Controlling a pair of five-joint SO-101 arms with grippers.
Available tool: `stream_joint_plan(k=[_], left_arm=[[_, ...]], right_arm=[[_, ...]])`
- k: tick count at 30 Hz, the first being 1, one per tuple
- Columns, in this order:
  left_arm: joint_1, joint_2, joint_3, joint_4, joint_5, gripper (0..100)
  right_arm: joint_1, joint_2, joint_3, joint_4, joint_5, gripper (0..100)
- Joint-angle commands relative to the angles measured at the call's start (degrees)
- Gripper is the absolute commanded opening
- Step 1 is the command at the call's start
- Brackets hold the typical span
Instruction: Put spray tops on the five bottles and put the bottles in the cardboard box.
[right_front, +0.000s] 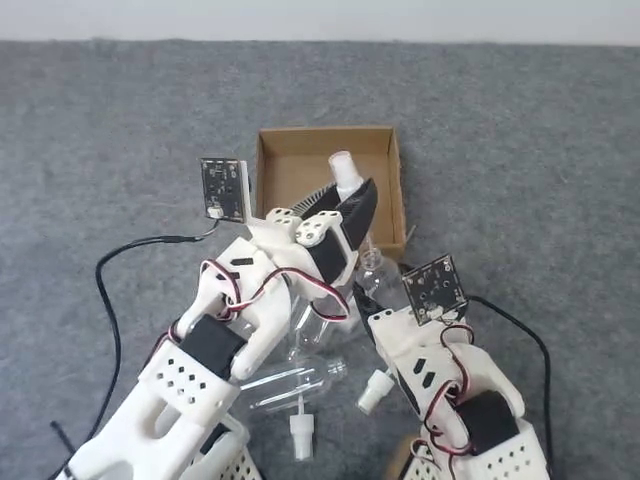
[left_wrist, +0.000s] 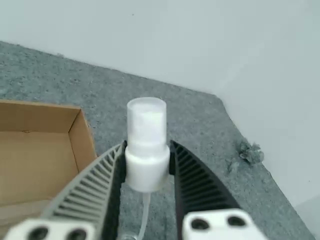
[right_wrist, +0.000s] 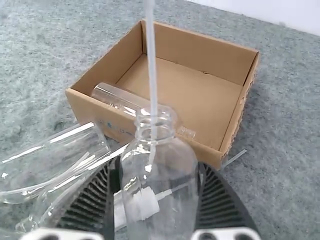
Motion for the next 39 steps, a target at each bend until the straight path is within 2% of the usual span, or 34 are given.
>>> stream_joint_plan(k=[1, 5, 9, 23, 29, 34, 39], left_arm=[[0.5, -1.1, -0.4, 0.0, -0.4, 1], [1.4, -1.1, 0.2, -0.2, -0.6, 1], [4.9, -1.1, 1.1, -0.3, -3.8, 1], [5.0, -1.4, 1.2, -0.3, -4.0, 1], [4.9, -1.6, 1.1, -0.3, -4.0, 1], [4.9, -1.6, 1.1, -0.3, -4.1, 1], [5.4, -1.6, 1.5, -0.1, -9.2, 1]], right_arm=[[0.7, -1.2, -2.9, -1.4, 0.8, 0.7], [2.8, -1.2, -4.2, -1.9, 0.7, 0.7], [3.0, -1.2, -5.1, -1.8, 0.7, 0.7], [3.1, -1.2, -6.0, -2.0, 1.1, 0.7], [3.0, -1.2, -5.8, -8.4, 1.1, 0.7], [2.8, -1.2, -5.8, -9.8, 1.1, 0.7], [3.0, -1.2, -5.8, -10.8, 1.1, 0.7]])
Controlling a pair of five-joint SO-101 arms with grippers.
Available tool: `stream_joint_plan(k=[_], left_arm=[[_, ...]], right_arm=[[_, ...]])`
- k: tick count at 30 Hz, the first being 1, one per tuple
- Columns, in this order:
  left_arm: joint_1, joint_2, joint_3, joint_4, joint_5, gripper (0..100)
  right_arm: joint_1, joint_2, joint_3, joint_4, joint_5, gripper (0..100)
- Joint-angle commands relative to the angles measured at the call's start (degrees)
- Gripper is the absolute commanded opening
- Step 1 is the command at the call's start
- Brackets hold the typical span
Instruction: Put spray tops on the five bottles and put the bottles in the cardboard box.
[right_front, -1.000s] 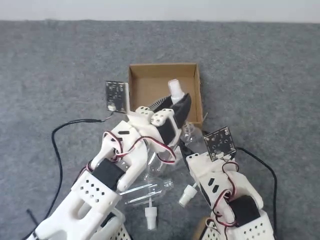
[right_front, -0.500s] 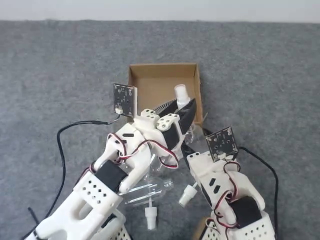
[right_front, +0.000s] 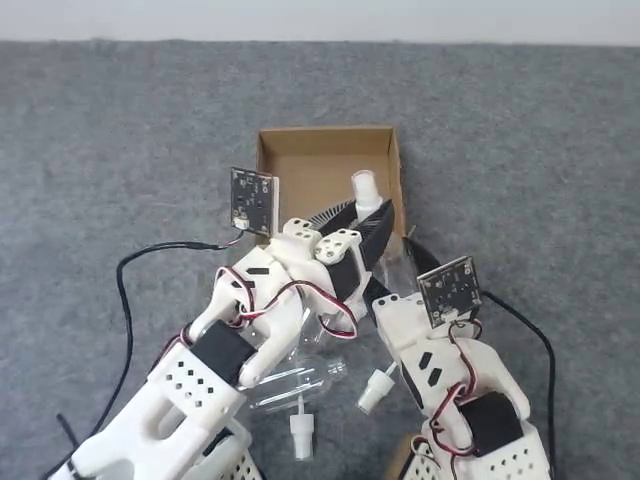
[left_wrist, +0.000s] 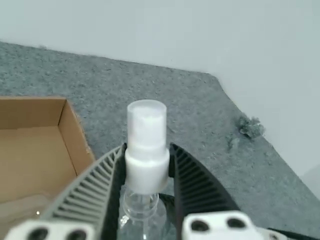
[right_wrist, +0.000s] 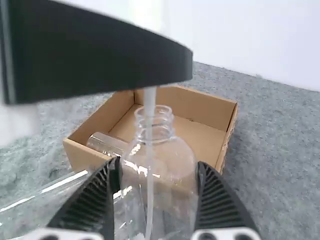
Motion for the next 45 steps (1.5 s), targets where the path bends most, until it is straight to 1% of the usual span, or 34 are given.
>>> stream_joint_plan(k=[1, 6, 12, 15, 20, 26, 28, 30, 33, 35, 39, 45], left_arm=[[0.7, -1.6, -0.4, -0.1, -3.5, 1], [0.3, -1.5, -0.4, 0.0, -3.9, 1], [0.4, -1.2, -0.4, 0.0, -12.7, 1], [0.7, -1.2, -0.3, 0.2, -15.4, 3], [0.6, -1.7, -0.1, 3.6, -15.6, 12], [0.8, -1.7, -0.9, 5.2, -15.9, 15], [0.8, -1.7, -2.9, 8.3, -15.9, 16], [0.8, -1.7, -5.4, 13.4, -15.9, 20], [0.7, -1.7, -9.5, 21.2, -15.9, 25], [0.4, -1.7, -11.6, 24.4, -16.0, 27], [-1.1, -1.7, -15.3, 27.4, -16.0, 27], [-4.0, -2.3, -17.9, 28.1, -15.8, 27]], right_arm=[[1.0, -0.9, -3.7, -3.1, 0.8, 0.7], [1.0, -0.9, -1.5, -6.8, 0.9, 0.7], [0.9, -0.9, -0.4, -9.8, 0.9, 0.7], [0.7, -0.9, -0.4, -10.2, 0.9, 0.7], [0.7, -0.9, 1.4, -11.6, 0.8, 0.7], [0.9, -0.9, 7.2, -19.6, 0.8, 0.7], [1.0, -0.9, 8.6, -21.6, 0.8, 0.7], [1.1, -0.9, 9.1, -22.9, 0.8, 0.7], [1.1, -0.9, 8.8, -23.1, 0.6, 0.7], [1.1, -1.0, 8.7, -23.1, 0.5, 0.7], [1.2, -1.0, 8.7, -23.0, 0.5, 0.7], [1.1, -0.9, 9.7, -23.0, 0.8, 0.7]])
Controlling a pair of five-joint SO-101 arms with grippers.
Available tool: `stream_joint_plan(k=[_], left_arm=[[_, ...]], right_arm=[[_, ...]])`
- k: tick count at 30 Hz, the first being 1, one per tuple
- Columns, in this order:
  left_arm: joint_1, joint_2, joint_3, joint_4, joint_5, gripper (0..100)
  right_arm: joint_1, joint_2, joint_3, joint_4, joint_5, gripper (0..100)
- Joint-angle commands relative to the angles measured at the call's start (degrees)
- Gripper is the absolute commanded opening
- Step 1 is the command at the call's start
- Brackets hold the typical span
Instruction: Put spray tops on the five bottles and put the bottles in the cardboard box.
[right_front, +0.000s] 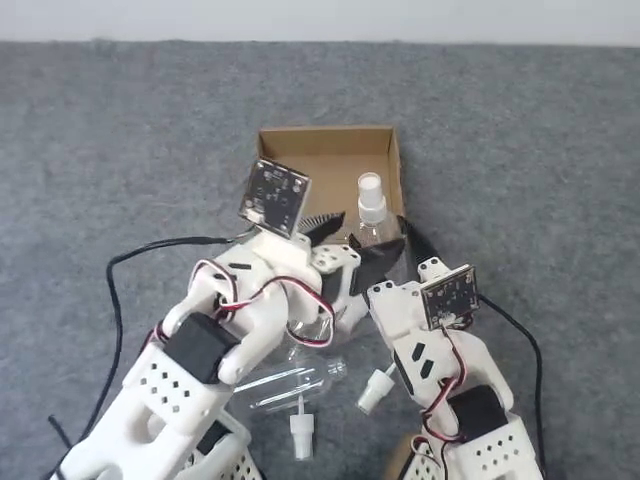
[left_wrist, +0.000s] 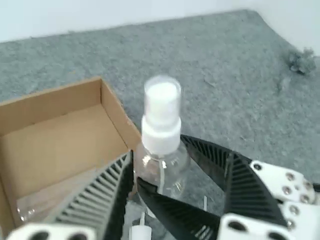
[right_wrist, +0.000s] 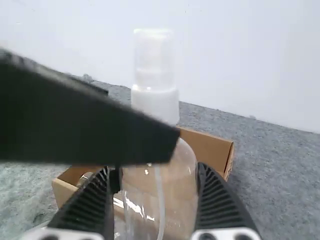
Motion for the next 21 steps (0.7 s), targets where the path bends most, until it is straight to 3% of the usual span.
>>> stream_joint_plan(k=[1, 6, 11, 15, 21], left_arm=[[-1.4, -3.1, -4.1, -0.2, -0.1, 27], [-1.4, -10.3, -2.0, -1.2, -0.2, 27], [-1.4, -15.7, 7.5, -11.8, -0.3, 23], [-1.0, -15.7, 12.5, -18.0, -2.8, 22], [-1.4, -12.2, 12.9, -21.3, -1.8, 22]], right_arm=[[0.7, -1.1, -0.2, -1.5, 0.6, 0.7], [0.6, -1.1, 0.3, -1.5, 0.6, 0.7], [0.2, -1.1, 0.4, -1.4, 0.6, 0.7], [0.2, -1.1, 0.4, -1.2, 0.6, 0.7], [0.1, -1.1, 0.4, -0.8, 0.6, 0.7]])
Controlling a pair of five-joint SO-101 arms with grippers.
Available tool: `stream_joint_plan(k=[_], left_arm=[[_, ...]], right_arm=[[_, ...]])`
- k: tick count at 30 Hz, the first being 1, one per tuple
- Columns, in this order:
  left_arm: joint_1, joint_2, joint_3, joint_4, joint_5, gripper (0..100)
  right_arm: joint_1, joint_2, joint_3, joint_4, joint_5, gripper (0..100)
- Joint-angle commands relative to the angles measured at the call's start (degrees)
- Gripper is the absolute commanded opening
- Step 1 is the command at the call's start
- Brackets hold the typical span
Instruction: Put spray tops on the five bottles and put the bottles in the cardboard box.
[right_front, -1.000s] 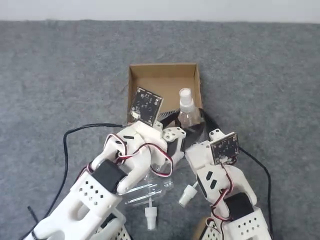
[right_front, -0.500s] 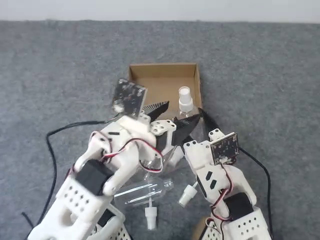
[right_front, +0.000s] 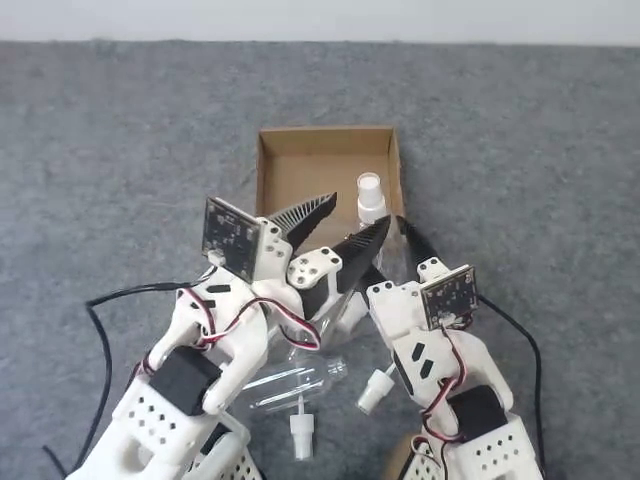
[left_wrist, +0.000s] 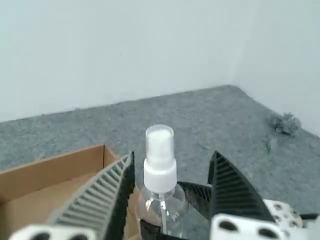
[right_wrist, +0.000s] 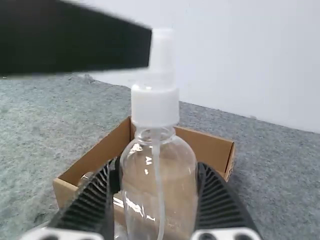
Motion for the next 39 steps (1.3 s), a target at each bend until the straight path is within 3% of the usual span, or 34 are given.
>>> stream_joint_plan(k=[1, 12, 22, 27, 34, 39], left_arm=[[-0.3, 3.0, -0.7, -4.0, 0.5, 22], [-0.1, 12.8, -0.7, -10.6, 0.5, 22], [1.4, 13.8, -0.7, -10.4, -0.1, 9], [3.5, 13.8, -1.5, -6.9, -4.2, 6], [3.9, 13.8, -1.7, -4.0, -4.1, 7], [3.4, 13.7, -2.2, -2.0, -4.0, 17]], right_arm=[[0.2, -1.1, 0.2, -0.7, 0.6, 0.7], [-2.2, -1.1, 1.2, 0.0, 0.7, 0.7], [-2.1, -1.1, 1.2, 0.3, 0.7, 0.7], [-2.0, -1.1, 1.2, 0.4, 0.5, 0.7], [-2.0, -1.1, 1.2, 0.5, 0.6, 0.7], [-2.0, -1.0, 1.2, 0.5, 0.6, 0.7]])
